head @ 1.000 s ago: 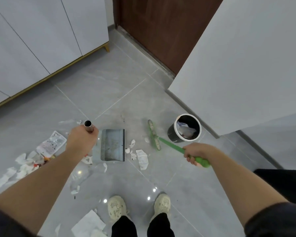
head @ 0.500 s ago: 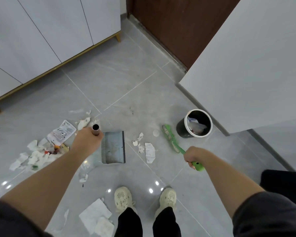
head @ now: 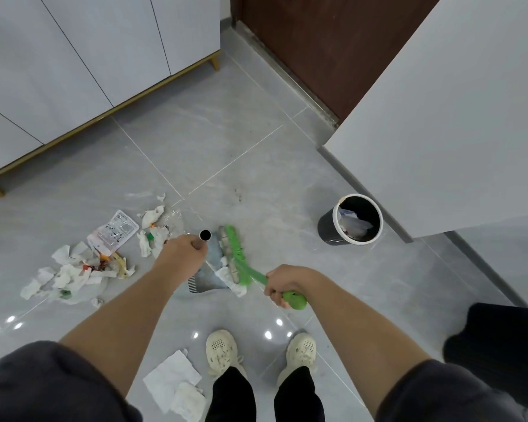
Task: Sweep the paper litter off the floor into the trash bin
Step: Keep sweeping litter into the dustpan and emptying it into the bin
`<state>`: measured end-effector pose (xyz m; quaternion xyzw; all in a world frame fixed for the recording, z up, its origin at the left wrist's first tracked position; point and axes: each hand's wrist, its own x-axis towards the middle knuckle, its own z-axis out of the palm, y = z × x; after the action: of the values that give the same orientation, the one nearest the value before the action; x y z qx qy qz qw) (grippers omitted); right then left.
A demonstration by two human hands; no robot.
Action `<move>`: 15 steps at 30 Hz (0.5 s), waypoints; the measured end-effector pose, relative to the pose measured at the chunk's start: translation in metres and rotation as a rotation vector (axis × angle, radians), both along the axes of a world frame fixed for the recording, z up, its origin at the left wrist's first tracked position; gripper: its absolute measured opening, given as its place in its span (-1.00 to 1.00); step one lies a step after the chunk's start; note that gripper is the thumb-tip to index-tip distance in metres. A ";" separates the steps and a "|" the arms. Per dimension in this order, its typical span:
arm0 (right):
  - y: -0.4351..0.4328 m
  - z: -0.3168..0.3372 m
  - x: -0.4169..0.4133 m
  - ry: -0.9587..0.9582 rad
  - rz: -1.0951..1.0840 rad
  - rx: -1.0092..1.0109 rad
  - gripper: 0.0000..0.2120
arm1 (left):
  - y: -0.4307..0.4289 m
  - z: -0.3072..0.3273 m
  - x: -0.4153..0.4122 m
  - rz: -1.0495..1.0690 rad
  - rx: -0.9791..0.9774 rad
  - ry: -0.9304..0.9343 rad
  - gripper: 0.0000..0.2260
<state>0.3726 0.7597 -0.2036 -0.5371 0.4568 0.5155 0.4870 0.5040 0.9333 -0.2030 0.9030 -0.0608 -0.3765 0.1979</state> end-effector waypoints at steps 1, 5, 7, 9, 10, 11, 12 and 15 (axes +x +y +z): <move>-0.002 0.004 0.003 0.023 -0.092 0.053 -0.67 | -0.001 0.000 0.001 0.009 -0.006 -0.005 -0.63; -0.024 0.019 0.003 0.016 -0.144 0.166 -0.50 | 0.012 -0.002 0.016 0.087 -0.033 -0.008 -0.64; -0.041 0.031 -0.002 0.008 -0.168 0.184 -0.50 | 0.025 -0.004 0.025 0.143 -0.055 0.009 -0.70; -0.057 0.044 -0.007 0.003 -0.200 0.177 -0.51 | 0.037 -0.009 0.032 0.201 -0.068 0.026 -0.69; -0.063 0.051 -0.008 -0.003 -0.195 0.161 -0.51 | 0.044 -0.012 0.035 0.211 -0.068 0.022 -0.65; -0.069 0.056 -0.009 -0.016 -0.168 0.138 -0.51 | 0.049 -0.015 0.036 0.209 -0.064 0.011 -0.62; -0.074 0.060 -0.009 -0.029 -0.117 0.107 -0.50 | 0.054 -0.017 0.037 0.210 -0.061 0.007 -0.60; -0.083 0.065 -0.004 -0.074 0.028 0.010 -0.44 | 0.058 -0.008 0.036 0.237 -0.068 -0.024 -0.58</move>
<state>0.3690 0.6763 -0.1382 -0.5598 0.4285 0.5040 0.4990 0.5400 0.9912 -0.2108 0.9011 0.0313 -0.3373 0.2708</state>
